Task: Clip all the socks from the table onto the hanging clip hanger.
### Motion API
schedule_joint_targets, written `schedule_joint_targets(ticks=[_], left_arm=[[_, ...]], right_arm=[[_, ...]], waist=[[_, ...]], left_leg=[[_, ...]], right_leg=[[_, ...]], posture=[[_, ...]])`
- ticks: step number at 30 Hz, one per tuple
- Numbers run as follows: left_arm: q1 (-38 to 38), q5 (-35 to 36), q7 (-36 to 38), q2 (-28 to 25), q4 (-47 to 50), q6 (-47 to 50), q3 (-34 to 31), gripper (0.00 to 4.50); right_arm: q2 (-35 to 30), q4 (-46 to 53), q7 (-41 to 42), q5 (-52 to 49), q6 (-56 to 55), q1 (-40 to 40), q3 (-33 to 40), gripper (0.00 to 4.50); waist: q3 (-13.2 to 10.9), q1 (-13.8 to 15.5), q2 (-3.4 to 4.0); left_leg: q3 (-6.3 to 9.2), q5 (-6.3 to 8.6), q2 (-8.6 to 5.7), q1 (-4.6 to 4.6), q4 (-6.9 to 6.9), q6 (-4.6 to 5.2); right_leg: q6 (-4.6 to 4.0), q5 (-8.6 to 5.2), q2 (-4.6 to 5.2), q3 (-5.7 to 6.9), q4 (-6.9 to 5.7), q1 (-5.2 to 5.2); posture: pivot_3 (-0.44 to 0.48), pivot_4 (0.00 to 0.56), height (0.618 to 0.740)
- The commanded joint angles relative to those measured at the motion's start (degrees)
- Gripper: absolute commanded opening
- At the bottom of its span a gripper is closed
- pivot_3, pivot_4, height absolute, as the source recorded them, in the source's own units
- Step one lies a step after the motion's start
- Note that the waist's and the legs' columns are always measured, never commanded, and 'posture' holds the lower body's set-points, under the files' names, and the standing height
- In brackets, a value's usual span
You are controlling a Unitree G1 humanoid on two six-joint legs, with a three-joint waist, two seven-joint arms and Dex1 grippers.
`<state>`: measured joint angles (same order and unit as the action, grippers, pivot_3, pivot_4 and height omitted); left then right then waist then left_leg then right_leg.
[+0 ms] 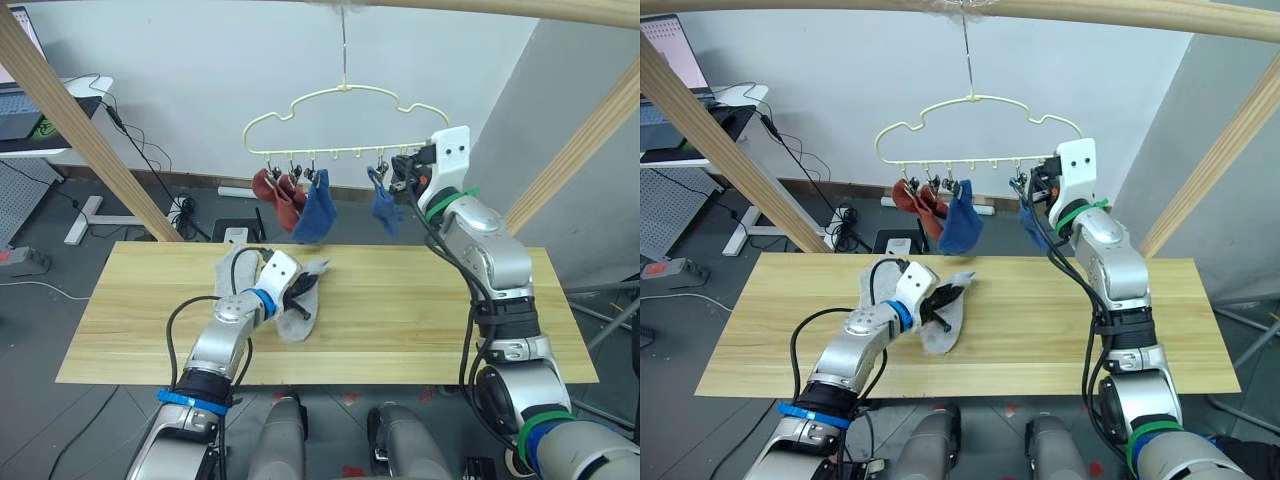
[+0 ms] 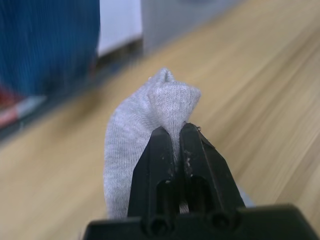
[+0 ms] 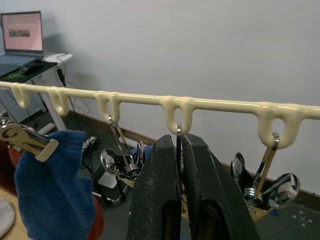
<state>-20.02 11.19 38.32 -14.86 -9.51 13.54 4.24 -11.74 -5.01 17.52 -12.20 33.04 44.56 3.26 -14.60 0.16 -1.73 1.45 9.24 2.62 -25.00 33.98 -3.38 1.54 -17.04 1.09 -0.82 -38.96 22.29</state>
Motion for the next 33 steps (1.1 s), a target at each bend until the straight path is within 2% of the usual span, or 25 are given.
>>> schedule_joint_targets(ticks=[1, 7, 11, 19, 33], left_arm=[[0.9, 3.25, 1.4, 0.75, 9.3, -2.52, -0.49, 0.02], [1.35, 4.73, 0.43, 3.71, 15.19, -6.34, 0.5, 0.02], [0.34, 3.26, -0.82, 5.15, 13.94, -9.09, 1.34, 0.02], [-2.15, 0.07, -1.59, 6.77, 9.38, -13.56, 4.16, 0.02], [-7.16, -1.18, -2.92, 8.61, 2.71, -18.39, 3.87, 0.02]], right_arm=[[-1.68, 2.25, 0.25, -4.75, 9.9, 1.16, 3.99, 0.0], [0.85, 1.09, -7.14, -18.02, 32.75, 9.59, 18.83, 0.0], [3.16, 0.64, -11.94, -22.05, 40.75, 13.21, 25.24, 0.0], [7.91, 1.86, -19.73, -25.82, 48.35, 16.62, 33.51, 0.0], [10.41, 4.9, -24.72, -27.69, 52.31, 17.16, 36.74, 0.0]], waist=[[0.0, -0.02, 0.0], [0.0, -0.05, 0.0], [-0.01, -0.13, 0.01], [-0.01, -0.25, 0.01], [-0.01, -0.43, 0.01]], left_leg=[[0.01, 0.0, -0.01, 0.0, 0.0, 0.0], [0.01, 0.0, 0.0, 0.01, 0.01, 0.0], [0.0, 0.01, -0.02, -0.01, -0.01, 0.02], [-0.01, 0.02, -0.05, -0.09, -0.01, 0.04], [-0.01, 0.03, -0.05, -0.17, -0.01, 0.07]], right_leg=[[0.0, 0.0, 0.0, 0.0, 0.0, 0.0], [-0.01, 0.0, -0.02, -0.03, -0.03, -0.01], [-0.01, 0.0, -0.04, -0.02, -0.01, 0.01], [0.0, 0.0, -0.06, -0.01, 0.01, 0.06], [0.01, -0.01, -0.08, 0.0, 0.03, 0.12]], posture=[[0.026, 0.237, 0.74], [0.01, 0.245, 0.74], [-0.004, 0.247, 0.74], [-0.02, 0.251, 0.74], [-0.037, 0.252, 0.74]])
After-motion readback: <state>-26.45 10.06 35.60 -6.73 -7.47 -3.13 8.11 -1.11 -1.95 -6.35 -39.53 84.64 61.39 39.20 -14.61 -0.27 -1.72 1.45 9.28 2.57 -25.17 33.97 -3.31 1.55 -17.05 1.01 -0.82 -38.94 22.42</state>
